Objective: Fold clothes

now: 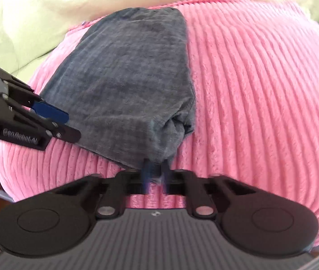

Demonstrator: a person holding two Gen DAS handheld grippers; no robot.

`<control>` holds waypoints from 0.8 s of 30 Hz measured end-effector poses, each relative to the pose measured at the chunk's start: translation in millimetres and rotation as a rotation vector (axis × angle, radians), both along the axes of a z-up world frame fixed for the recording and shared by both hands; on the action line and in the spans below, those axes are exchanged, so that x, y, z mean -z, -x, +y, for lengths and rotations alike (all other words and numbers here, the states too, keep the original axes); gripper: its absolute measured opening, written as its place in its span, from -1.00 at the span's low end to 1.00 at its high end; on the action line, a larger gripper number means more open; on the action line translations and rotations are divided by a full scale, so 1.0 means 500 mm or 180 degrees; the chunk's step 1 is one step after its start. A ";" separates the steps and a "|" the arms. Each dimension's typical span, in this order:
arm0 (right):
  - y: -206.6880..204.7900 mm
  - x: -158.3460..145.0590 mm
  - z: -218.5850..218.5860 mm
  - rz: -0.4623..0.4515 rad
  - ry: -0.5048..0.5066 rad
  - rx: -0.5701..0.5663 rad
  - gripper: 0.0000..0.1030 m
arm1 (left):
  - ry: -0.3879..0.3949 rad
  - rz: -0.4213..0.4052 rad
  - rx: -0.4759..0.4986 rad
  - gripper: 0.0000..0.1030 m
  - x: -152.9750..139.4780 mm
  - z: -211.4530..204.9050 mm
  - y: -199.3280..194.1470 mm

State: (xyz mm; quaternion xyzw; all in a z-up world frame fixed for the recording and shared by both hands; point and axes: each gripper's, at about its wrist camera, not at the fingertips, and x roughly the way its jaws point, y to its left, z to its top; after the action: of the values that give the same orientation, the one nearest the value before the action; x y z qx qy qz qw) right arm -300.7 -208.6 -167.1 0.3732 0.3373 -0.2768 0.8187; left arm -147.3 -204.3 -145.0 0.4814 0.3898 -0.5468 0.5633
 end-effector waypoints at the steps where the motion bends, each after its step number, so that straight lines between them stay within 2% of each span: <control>1: 0.008 -0.004 -0.003 -0.0140 -0.0160 0.0118 -0.90 | 0.0004 -0.0012 0.0058 -0.15 -0.009 0.008 0.000; 2: 0.025 -0.014 -0.005 -0.0442 -0.0427 0.0408 -0.90 | -0.0003 0.0015 0.0098 -0.14 -0.015 0.010 -0.003; 4: 0.050 -0.019 -0.007 -0.0699 -0.0813 0.0863 -0.90 | -0.0036 0.0136 0.0149 -0.14 -0.020 0.004 -0.013; 8: 0.054 0.067 0.006 0.0037 -0.1318 0.1289 -0.90 | -0.0234 0.0263 0.0404 -0.14 0.011 -0.026 -0.022; 10: 0.066 0.092 0.010 0.0211 -0.1455 0.1462 -0.77 | -0.0282 0.0312 0.0568 -0.14 0.023 -0.038 -0.025; 12: 0.063 0.068 0.016 0.0319 -0.1169 0.1401 -0.57 | -0.0268 0.0341 0.0772 -0.14 0.022 -0.044 -0.035; 15: 0.029 0.004 0.026 0.0499 -0.0280 0.1194 -0.57 | -0.0220 0.0390 0.0932 -0.14 0.009 -0.041 -0.067; 18: -0.016 0.018 -0.003 0.0565 -0.0179 0.1120 -0.55 | -0.0231 0.0453 0.0957 -0.14 0.011 -0.043 -0.096; 21: -0.068 0.011 0.006 0.0536 0.0009 0.0805 -0.50 | -0.0216 0.0428 0.0976 -0.14 0.020 -0.047 -0.099; 24: -0.100 -0.005 0.021 0.0674 0.0177 0.0716 -0.11 | -0.0166 0.0444 0.0982 -0.14 0.024 -0.047 -0.091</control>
State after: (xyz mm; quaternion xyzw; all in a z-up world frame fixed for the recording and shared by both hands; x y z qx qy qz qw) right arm -250.8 -198.3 -164.5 0.3545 0.3699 -0.4139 0.7524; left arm -101.6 -227.6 -157.2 0.5108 0.3635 -0.6486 0.4315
